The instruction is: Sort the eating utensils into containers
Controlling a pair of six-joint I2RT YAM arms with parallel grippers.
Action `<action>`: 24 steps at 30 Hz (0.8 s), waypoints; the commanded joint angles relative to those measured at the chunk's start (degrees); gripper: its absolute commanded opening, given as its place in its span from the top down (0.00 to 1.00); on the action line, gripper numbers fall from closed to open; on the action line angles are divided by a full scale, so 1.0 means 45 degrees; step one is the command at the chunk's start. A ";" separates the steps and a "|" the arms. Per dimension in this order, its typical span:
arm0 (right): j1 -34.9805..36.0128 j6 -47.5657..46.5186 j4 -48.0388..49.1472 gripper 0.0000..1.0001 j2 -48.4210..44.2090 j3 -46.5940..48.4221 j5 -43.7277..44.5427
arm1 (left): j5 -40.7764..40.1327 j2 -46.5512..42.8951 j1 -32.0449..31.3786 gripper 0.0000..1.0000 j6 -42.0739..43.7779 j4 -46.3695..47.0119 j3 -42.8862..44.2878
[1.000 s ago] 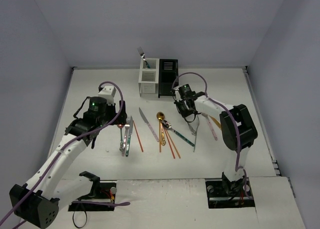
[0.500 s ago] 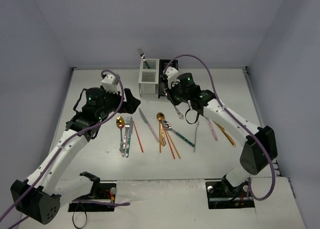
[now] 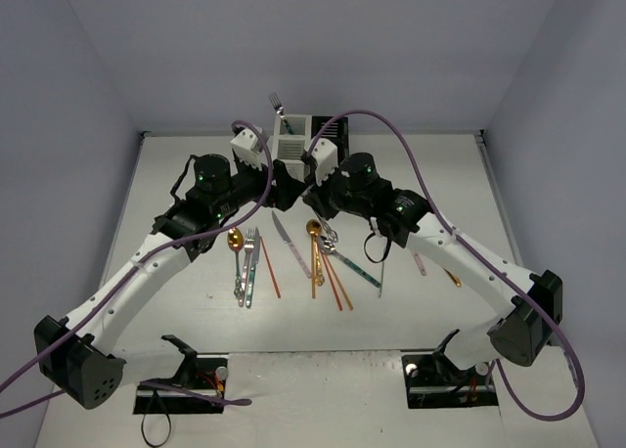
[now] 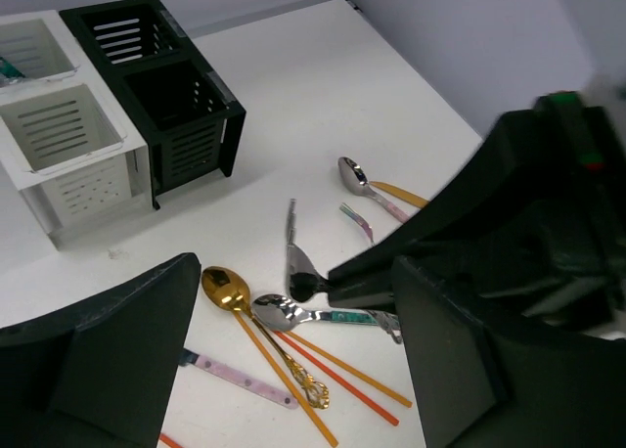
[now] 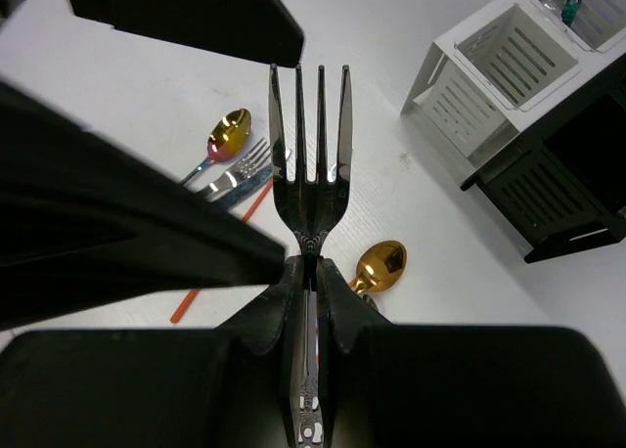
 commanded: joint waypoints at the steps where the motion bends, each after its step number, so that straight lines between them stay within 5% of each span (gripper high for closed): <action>1: 0.0192 0.0350 0.0999 1.00 -0.0916 0.0234 -0.0108 | -0.0208 0.0209 -0.0003 0.33 0.0402 0.1092 0.0713; 17: 0.0457 0.0501 0.1041 1.00 -0.0970 -0.0031 0.0330 | -0.0174 0.0785 -0.0488 1.00 0.0906 0.2227 0.0752; 19: 0.0457 0.0521 0.1041 0.94 -0.0956 -0.0017 0.0416 | -0.0241 0.0818 -0.0488 1.00 0.1068 0.2229 0.0738; 24: 0.0363 0.0712 0.1041 0.61 -0.1101 -0.0123 0.1401 | -0.0921 0.0955 -0.0470 1.00 0.1713 0.2229 0.0845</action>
